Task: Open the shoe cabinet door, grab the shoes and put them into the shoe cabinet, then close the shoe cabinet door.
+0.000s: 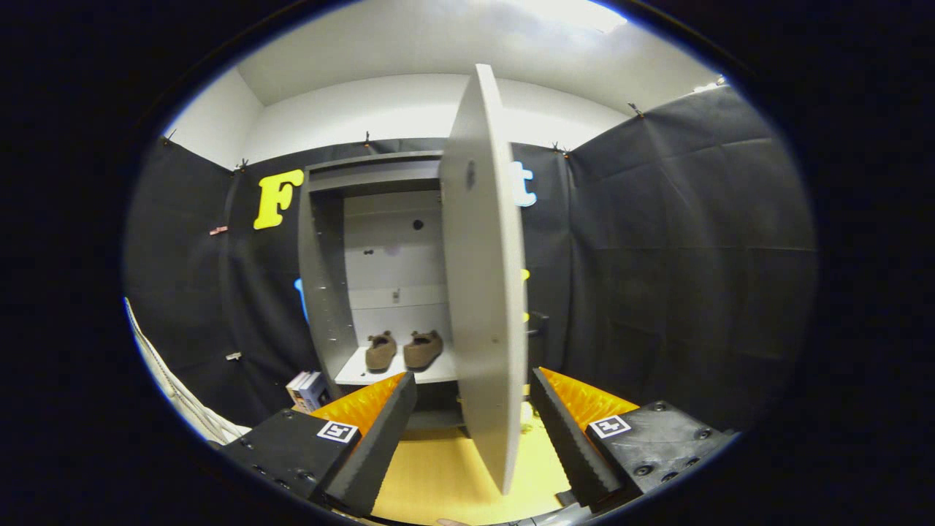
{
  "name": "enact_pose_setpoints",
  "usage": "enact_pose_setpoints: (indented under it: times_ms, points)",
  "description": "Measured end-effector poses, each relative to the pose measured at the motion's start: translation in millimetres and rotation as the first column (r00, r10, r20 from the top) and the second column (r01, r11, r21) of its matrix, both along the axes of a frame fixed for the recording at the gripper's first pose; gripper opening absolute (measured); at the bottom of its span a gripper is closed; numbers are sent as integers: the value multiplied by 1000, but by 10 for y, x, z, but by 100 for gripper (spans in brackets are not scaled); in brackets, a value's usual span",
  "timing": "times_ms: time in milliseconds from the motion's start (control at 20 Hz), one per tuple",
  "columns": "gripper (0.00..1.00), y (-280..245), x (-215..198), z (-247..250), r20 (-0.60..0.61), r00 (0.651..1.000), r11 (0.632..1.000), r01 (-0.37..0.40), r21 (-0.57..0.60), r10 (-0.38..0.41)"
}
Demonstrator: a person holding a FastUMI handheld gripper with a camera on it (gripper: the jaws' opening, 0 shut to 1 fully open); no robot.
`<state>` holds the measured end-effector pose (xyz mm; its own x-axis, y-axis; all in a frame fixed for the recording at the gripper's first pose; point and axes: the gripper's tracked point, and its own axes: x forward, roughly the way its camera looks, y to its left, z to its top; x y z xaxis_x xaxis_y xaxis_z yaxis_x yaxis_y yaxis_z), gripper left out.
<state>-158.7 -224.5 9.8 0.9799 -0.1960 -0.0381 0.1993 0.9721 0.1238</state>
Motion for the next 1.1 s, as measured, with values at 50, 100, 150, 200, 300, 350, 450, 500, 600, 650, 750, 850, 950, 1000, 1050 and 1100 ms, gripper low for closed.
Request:
enact_pose_setpoints:
  times_ms: [50, 100, 150, 200, 300, 350, 450, 500, 600, 650, 750, 850, 950, 1000, 1050, 1100]
  points:
    - [99, -164, -18, -41, -11, 1000, 1000, 22, 3, -22]
    - [99, -312, -24, -75, -20, 999, 999, 34, 10, -34]
    - [99, -454, -25, -98, -23, 999, 999, 44, 19, -43]
    - [99, -577, -5, -113, -25, 999, 999, 43, 32, -43]
    - [99, -814, 53, -135, -24, 999, 998, 38, 55, -37]
    - [99, -911, 85, -151, -22, 999, 998, 35, 59, -33]
    - [98, -1015, 255, -195, -22, 1000, 998, 16, 56, -15]
    - [98, -1057, 347, -229, -25, 1000, 999, 9, 48, -7]
    - [98, -1163, 510, -275, -30, 1000, 999, -4, 32, 5]
    - [98, -1201, 601, -284, -32, 999, 999, -18, 29, 19]
    - [98, -1285, 788, -344, -41, 998, 999, -40, 35, 41]
    - [98, -1371, 970, -404, -59, 997, 998, -52, 41, 54]
    - [98, -1425, 1123, -464, -77, 994, 996, -68, 57, 72]
    - [98, -1457, 1189, -489, -84, 993, 995, -73, 64, 78]
    - [98, -1485, 1283, -510, -91, 992, 994, -79, 70, 85]
    - [98, -1494, 1355, -538, -98, 991, 993, -86, 77, 93]
